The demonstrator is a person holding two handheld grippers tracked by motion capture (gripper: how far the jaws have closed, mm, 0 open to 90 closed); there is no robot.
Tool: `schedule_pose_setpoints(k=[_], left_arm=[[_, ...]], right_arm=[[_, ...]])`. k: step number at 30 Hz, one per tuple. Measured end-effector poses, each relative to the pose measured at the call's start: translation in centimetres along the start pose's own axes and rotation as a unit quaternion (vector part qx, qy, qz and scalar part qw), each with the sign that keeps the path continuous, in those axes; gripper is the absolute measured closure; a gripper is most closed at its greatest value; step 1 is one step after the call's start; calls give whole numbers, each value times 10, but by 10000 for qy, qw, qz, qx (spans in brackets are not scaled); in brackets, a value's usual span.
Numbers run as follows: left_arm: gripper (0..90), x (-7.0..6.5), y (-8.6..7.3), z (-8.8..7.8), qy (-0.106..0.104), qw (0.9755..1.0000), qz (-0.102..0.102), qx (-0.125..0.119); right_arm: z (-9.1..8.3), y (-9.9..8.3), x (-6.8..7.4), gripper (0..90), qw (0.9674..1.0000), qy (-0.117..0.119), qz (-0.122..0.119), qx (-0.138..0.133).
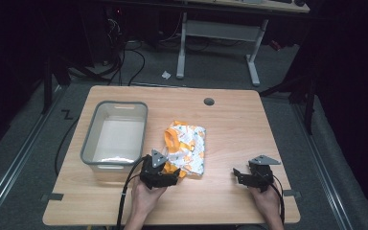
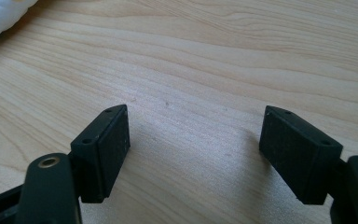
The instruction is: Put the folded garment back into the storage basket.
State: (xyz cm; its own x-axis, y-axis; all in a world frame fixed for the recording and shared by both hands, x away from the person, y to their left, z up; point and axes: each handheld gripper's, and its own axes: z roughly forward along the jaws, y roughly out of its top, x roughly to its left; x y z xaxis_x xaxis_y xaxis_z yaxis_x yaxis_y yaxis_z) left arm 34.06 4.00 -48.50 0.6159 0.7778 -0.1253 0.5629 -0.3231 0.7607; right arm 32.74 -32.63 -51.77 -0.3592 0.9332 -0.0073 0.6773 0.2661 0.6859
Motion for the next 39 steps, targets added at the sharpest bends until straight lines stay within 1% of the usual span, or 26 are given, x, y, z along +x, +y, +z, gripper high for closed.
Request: schedule_pose_setpoints(k=[4,8,12,13,14,15,16,17,19,21,24,26,27,28,29,32,35,39], left_arm=[[207,0,12,4,41,10000,16,28],[210,1,20,10,-3,9999,27,107],[232,1,27,16,-36,9999,37,120],[247,2,28,18,-70,9999,-25,75],[256,4,31,22,-35,9999,-75,100],[258,4,31,22,-35,9999,-75,100],[265,6,34,26,50,9999,-99,66],[273,6,34,26,50,9999,-99,66],[273,8,38,29,159,9998,-70,62],[269,9,41,33,217,9997,-124,58],[261,11,45,40,359,9990,-166,230],[251,14,50,47,494,9978,-226,385],[252,14,50,47,494,9978,-226,385],[253,16,53,52,575,9972,-240,412],[252,16,53,52,575,9972,-240,412],[248,19,55,60,611,9963,-324,503],[248,22,53,67,651,9955,-396,565],[253,23,50,75,753,9942,-374,663]], right_arm=[[0,0,0,247,10000,0,1,-1],[0,0,0,247,10000,2,2,0],[0,0,0,247,10000,2,2,0],[0,0,0,247,10000,2,2,0],[0,0,0,247,10000,2,2,0],[0,0,0,247,10000,2,2,0],[0,0,0,247,10000,4,1,0],[0,0,0,247,10000,4,1,0],[0,0,0,247,10000,6,-1,0],[0,0,0,247,10000,6,-1,1],[0,0,0,247,10000,8,-7,-2],[0,0,0,247,10000,7,-7,-2],[0,0,0,247,10000,8,-8,-1],[0,0,0,247,10000,8,-5,-2],[0,0,0,247,10000,8,-5,-2],[0,0,0,247,10000,9,-6,-1],[0,0,0,247,10000,10,-8,-2],[0,0,0,247,10000,11,-7,-1]])
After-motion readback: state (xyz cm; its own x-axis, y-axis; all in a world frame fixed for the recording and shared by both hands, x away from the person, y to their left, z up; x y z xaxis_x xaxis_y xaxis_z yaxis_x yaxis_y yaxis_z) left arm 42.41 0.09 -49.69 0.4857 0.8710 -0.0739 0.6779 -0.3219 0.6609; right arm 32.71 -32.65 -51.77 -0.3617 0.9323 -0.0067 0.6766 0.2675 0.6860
